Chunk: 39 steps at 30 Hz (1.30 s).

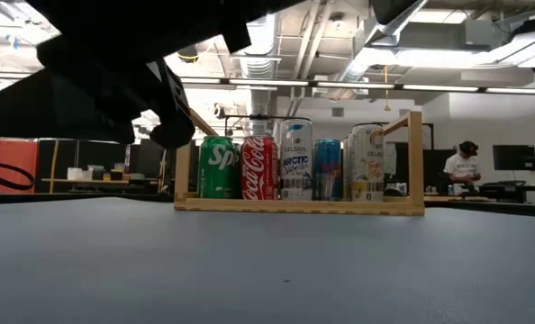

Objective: Place canned beverage on shelf
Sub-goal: Put the top middle left blue can aligned with the blue soda on the shelf

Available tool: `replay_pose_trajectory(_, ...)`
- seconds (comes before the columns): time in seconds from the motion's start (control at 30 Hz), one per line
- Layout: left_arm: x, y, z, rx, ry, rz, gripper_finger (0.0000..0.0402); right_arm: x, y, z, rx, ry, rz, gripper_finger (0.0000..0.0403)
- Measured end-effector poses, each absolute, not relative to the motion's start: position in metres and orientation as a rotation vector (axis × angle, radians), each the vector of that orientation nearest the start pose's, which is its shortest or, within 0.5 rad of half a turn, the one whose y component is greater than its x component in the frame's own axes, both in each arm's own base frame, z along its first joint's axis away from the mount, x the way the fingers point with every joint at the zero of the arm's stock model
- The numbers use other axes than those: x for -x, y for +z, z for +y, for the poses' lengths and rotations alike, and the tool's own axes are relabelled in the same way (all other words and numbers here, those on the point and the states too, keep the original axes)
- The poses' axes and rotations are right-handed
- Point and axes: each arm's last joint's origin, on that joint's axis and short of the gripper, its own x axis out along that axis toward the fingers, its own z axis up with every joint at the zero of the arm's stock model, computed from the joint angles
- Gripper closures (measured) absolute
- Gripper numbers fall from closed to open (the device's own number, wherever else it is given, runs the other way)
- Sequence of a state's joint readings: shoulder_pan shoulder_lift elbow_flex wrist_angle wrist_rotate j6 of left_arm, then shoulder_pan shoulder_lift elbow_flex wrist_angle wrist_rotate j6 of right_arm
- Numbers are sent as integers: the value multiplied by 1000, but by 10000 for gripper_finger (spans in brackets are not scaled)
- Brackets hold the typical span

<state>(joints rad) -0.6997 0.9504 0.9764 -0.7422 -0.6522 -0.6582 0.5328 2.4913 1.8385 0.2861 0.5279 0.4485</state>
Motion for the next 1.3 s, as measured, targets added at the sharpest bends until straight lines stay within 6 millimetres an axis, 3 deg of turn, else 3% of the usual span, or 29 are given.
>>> replay_pose_trajectory(0.27, -148, 325, -101, 170, 147, 532, 60, -479, 124, 261, -277, -94, 358, 171)
replay_pose_trajectory(0.6, -148, 325, -100, 172, 168, 520, 60, -485, 122, 250, -294, -119, 366, 384)
replay_pose_trajectory(1.07, -171, 299, -121, 154, 207, 630, 60, -480, 123, 254, -247, -233, 325, 398)
replay_pose_trajectory(1.3, -171, 299, -123, 146, 246, 589, 60, -470, 123, 260, -148, -442, 263, 400)
